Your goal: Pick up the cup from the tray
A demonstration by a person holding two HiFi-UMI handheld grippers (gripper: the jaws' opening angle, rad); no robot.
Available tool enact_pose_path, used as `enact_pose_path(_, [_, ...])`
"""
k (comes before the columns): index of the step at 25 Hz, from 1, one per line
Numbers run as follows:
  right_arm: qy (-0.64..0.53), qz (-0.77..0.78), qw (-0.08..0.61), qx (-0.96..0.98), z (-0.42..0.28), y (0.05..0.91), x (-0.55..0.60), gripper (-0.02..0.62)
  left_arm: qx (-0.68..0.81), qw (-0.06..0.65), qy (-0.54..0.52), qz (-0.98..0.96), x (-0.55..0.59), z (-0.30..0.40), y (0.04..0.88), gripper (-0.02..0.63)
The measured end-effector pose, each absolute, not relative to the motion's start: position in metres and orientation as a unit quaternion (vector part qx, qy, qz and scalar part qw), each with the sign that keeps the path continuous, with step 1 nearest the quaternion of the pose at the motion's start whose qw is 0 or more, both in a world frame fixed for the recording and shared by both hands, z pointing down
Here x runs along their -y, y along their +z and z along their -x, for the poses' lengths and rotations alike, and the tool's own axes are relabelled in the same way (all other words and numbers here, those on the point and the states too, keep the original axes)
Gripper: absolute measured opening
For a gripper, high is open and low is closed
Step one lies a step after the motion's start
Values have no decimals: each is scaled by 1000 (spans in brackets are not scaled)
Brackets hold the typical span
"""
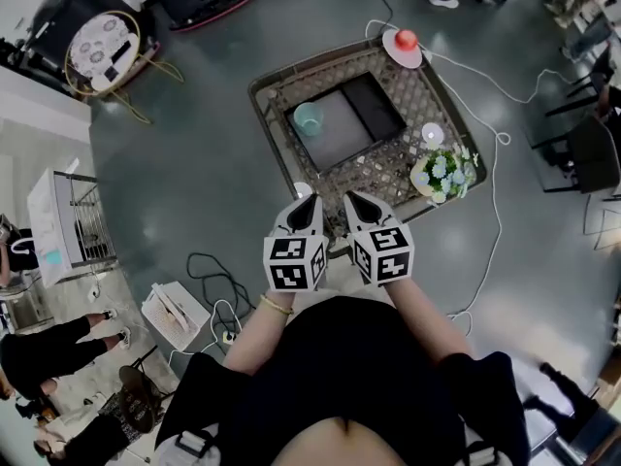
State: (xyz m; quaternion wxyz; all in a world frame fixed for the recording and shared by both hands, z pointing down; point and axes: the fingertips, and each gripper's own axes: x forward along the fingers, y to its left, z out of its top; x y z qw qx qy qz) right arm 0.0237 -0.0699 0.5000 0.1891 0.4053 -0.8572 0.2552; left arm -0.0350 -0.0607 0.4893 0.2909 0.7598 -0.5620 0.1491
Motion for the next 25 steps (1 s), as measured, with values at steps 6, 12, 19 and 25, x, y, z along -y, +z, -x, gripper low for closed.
enact_pose_path(6, [256, -395, 193, 861, -38, 504, 102, 9, 577, 292, 149, -748, 92, 25, 493, 8])
enact_pose_path(12, [254, -379, 195, 868, -43, 502, 131, 9, 593, 294, 148, -735, 121, 22, 493, 8])
enact_pose_path(19, [266, -367, 195, 870, -42, 506, 156, 9, 609, 299, 153, -718, 142, 26, 497, 8])
enact_pose_path(25, [282, -359, 200, 867, -40, 511, 158, 9, 615, 317, 160, -704, 144, 31, 507, 9])
